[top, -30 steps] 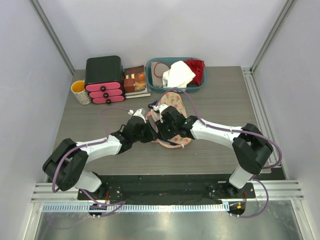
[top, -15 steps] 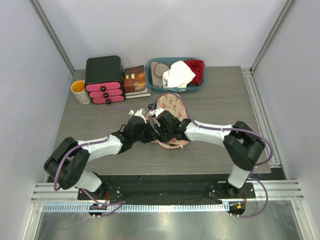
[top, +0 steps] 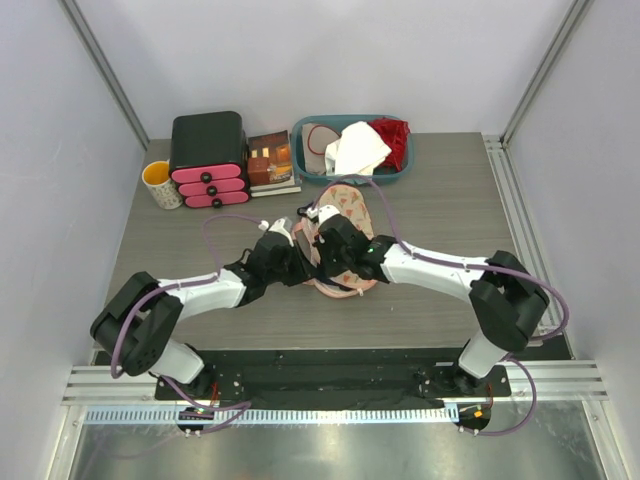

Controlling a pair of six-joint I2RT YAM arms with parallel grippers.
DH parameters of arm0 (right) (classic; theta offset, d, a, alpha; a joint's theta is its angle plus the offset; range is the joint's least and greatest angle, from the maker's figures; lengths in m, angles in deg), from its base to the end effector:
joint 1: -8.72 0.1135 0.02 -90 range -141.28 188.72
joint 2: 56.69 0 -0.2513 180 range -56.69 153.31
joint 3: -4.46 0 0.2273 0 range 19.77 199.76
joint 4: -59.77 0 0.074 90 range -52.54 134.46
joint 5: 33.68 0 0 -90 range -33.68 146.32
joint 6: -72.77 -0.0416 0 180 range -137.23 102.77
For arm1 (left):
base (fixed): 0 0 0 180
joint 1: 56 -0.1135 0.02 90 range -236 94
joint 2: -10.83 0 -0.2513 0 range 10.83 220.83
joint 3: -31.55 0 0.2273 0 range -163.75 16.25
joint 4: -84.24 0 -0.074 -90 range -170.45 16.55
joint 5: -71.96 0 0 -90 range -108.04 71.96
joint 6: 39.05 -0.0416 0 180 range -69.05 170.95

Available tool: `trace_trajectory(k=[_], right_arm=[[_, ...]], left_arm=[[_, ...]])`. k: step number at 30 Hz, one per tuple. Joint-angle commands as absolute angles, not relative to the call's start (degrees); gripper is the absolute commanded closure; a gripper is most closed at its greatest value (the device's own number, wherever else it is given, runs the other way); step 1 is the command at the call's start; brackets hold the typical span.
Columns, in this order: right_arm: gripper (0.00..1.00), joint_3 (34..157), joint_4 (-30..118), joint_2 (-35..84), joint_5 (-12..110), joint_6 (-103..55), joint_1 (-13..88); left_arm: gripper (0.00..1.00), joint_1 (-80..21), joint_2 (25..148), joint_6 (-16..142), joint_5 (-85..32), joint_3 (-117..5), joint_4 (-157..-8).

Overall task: Place the bra in the laundry bag and zip it closed
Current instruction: Adjust the laundry bag at the center of the board.

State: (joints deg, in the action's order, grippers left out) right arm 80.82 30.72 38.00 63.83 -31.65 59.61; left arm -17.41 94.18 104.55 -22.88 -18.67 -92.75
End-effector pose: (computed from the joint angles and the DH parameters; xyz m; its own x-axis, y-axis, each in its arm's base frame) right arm 0.2151 0.2560 0.2077 -0.6272 -0.3801 -0.6798 -0.5754 0.8144 0.0755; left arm 0.2124 -0.1740 0.1708 -0.8167 -0.3744 -0.4392 0.0294 0.7330 -0.6795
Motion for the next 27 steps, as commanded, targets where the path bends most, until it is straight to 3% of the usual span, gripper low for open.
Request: trace_trajectory(k=[1,9,17,20,21,24,27], right_arm=[[0.99,80.76,35.05,31.74,61.34,-40.69,59.96],[0.98,78.39,39.27,30.05,58.26,-54.74,59.96],[0.99,76.54,38.66,30.06,60.62,-56.0,59.96],[0.99,76.37,37.78,29.53,61.77,-54.68,60.04],[0.99,76.28,37.7,29.44,62.12,-54.5,59.87],[0.99,76.02,37.17,29.26,62.74,-53.27,59.96],[0.99,76.02,37.25,30.05,61.08,-52.04,59.78]], left_arm=[[0.96,-17.68,96.17,105.44,-24.28,-20.4,-96.54],[1.0,-17.5,100.3,108.78,-20.85,-22.06,-100.58],[1.0,-17.5,102.24,106.85,-18.56,-23.91,-98.04],[0.91,-17.5,98.13,106.14,-18.48,-22.26,-94.97],[0.79,-17.5,96.89,105.88,-18.56,-21.64,-94.26],[0.61,-17.5,91.1,104.3,-15.05,-19.44,-90.67],[0.53,-17.5,86.26,102.98,-13.73,-17.59,-87.76]])
